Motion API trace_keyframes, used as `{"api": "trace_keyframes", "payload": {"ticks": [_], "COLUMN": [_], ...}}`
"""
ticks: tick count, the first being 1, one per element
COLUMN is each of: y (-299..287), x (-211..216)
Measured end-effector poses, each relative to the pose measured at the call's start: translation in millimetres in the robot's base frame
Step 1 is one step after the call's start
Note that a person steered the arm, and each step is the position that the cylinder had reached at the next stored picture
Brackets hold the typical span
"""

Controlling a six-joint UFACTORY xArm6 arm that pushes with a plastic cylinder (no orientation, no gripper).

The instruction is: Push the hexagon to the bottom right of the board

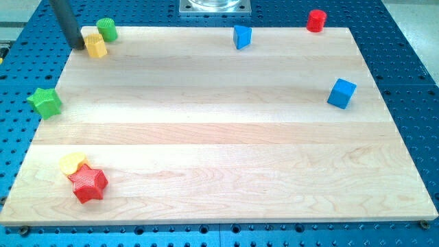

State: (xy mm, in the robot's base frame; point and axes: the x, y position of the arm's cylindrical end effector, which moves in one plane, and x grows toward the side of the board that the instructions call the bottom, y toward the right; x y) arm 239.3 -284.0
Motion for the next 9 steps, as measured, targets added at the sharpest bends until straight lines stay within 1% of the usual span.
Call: {"api": "trace_keyframes", "payload": {"ticks": [1, 2, 3, 4, 5, 7, 8, 9], "y": [35, 63, 88, 116, 125, 117, 111, 132], "x": [0, 62, 110, 134, 137, 142, 167, 214]}}
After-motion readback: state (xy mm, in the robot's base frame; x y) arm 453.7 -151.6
